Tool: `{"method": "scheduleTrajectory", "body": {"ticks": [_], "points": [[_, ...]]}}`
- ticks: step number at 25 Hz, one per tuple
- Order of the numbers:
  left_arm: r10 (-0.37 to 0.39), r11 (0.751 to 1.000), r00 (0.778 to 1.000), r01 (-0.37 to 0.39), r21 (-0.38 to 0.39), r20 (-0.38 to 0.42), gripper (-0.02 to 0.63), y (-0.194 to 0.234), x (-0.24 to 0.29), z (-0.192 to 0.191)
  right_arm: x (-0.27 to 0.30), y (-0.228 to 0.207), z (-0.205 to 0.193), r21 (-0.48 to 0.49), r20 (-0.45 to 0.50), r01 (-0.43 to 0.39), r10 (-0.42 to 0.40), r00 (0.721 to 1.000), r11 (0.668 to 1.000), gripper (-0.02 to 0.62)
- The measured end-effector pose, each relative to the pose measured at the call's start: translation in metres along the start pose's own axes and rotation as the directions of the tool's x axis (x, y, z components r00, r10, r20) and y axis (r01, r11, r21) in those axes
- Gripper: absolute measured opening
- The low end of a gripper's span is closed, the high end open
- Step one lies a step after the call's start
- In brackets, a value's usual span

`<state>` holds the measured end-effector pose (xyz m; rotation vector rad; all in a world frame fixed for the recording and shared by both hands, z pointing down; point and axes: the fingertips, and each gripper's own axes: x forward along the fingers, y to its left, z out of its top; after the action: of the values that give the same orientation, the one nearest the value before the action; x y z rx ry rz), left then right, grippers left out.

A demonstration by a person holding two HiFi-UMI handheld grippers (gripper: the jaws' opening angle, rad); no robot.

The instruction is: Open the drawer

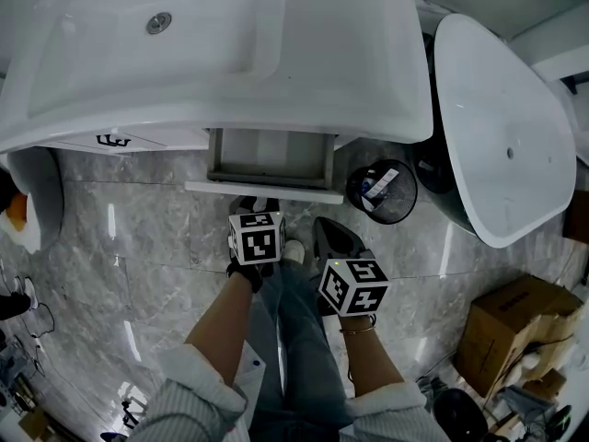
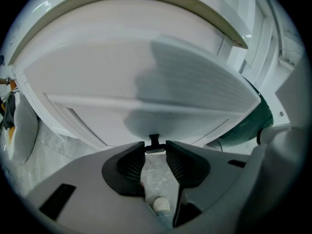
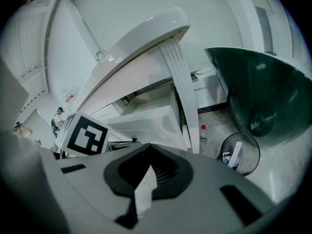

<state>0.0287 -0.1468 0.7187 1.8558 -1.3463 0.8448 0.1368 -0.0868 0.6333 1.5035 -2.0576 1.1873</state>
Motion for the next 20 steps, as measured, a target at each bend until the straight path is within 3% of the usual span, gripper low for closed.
{"method": "scheduleTrajectory", "body": {"ticks": [20], "points": [[0.016, 1.000, 1.000, -0.016, -0.006, 0.017, 0.146, -0.0005, -0.0003, -0.0097, 0.0048, -0.0080, 0.0021, 0.017, -0.014, 0.007, -0.007, 1.000, 1.000, 0.008]]}}
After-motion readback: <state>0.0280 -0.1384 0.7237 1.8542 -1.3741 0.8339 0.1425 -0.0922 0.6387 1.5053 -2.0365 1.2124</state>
